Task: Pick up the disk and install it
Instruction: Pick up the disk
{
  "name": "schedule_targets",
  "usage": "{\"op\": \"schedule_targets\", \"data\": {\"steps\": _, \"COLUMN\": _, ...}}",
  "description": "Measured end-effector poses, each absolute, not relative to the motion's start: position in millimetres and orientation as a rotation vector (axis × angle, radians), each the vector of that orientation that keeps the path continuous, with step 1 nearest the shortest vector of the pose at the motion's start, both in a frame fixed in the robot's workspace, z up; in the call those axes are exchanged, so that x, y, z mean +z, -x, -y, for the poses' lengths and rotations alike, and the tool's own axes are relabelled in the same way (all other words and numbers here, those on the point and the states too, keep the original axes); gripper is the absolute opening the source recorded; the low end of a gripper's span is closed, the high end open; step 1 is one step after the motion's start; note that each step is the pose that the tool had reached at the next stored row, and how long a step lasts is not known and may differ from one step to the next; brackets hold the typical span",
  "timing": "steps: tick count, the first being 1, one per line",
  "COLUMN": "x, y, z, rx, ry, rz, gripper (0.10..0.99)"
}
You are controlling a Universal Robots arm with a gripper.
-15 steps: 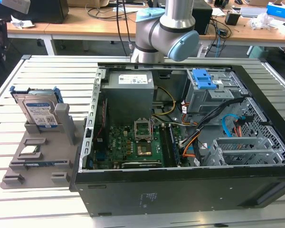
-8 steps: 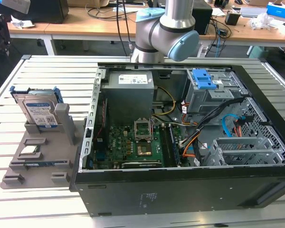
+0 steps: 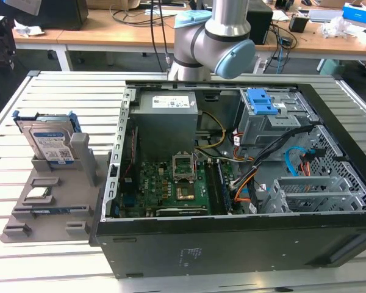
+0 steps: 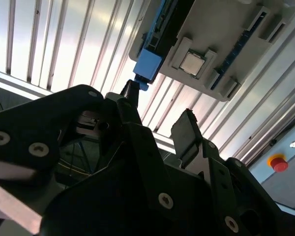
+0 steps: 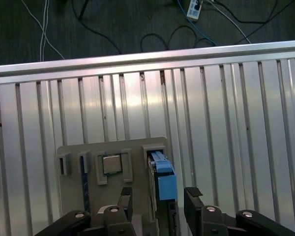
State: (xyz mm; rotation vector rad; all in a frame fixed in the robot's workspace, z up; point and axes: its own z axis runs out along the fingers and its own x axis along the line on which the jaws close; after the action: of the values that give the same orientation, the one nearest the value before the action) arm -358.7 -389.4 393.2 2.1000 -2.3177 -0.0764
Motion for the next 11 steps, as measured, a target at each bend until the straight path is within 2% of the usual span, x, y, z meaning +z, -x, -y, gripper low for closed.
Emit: {"op": "schedule_targets", "data": {"steps": 11, "x": 378.0, "y": 357.9, "z": 385.4, "rx": -0.071, "ry": -2.098, "rz": 2.316, "gripper": 0.541}}
